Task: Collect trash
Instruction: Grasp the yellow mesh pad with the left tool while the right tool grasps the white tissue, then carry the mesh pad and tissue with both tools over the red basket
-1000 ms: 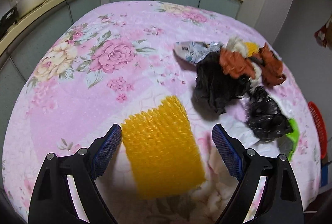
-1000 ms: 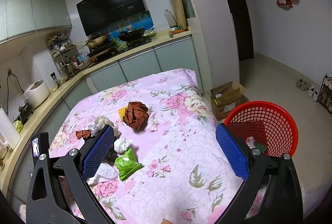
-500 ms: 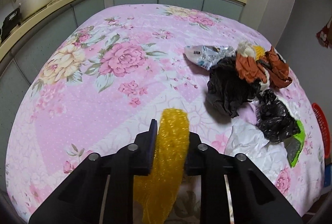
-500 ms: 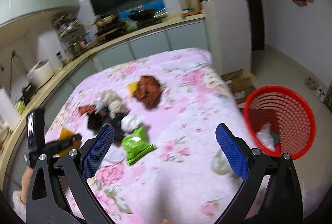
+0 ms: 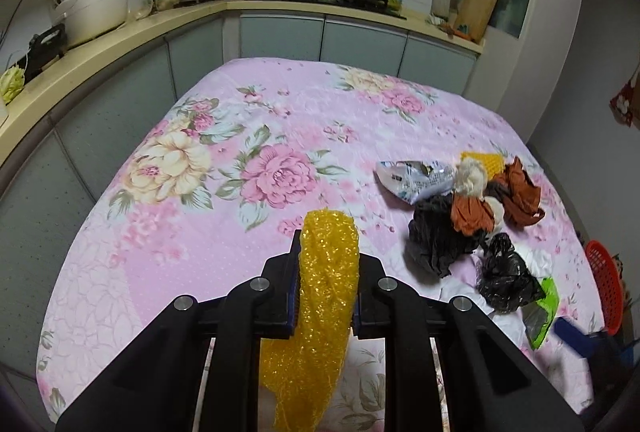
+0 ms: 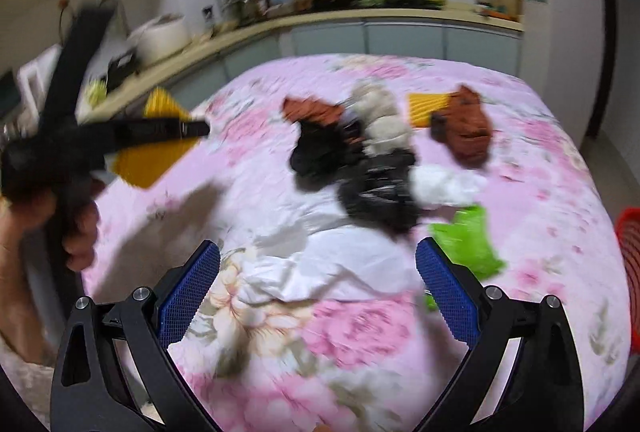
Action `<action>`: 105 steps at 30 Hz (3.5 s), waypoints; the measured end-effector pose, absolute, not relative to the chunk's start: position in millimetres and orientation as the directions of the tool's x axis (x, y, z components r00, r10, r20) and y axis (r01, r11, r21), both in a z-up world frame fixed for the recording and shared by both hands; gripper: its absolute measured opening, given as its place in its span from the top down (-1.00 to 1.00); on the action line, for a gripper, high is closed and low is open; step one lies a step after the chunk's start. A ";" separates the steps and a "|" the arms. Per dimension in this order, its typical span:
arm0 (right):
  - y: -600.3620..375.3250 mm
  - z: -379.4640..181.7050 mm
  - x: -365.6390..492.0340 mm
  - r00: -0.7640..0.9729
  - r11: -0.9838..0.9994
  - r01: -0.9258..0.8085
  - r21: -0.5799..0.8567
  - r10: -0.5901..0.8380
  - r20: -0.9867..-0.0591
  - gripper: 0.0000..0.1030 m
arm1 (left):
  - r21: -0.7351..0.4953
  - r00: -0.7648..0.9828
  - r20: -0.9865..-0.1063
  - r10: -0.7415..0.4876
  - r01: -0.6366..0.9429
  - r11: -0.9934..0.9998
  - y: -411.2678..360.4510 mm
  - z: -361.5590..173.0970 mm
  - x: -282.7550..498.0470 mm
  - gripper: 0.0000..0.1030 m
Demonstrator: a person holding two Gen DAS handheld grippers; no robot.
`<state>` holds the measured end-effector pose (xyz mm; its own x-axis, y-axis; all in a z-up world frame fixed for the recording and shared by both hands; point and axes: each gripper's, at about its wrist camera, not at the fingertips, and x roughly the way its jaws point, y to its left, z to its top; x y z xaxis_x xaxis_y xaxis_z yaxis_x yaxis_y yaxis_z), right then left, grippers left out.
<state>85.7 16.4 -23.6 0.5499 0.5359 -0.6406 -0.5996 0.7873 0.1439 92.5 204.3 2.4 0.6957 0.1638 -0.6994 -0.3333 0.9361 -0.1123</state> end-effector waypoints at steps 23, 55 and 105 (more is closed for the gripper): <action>7.1 -30.5 68.3 0.465 0.730 -0.659 0.180 0.584 -0.666 0.68 | -0.121 0.704 -0.689 0.173 -0.347 0.930 211.7 11.1 86.4 0.67; -102.2 74.6 88.2 0.736 0.844 -0.502 0.189 0.532 -0.418 0.68 | -0.060 0.828 -0.536 0.164 -0.231 0.971 141.6 43.2 73.8 0.67; -340.3 29.3 134.9 0.841 0.931 0.196 0.309 0.003 -0.542 0.68 | -0.123 0.590 -0.647 -0.483 0.544 0.830 -212.0 23.5 186.4 0.66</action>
<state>134.9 -340.3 29.3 0.8407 0.0030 -0.5415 0.1957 0.9307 0.3090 186.4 -212.0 23.5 0.5898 -0.4833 -0.6470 0.5445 0.8296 -0.1234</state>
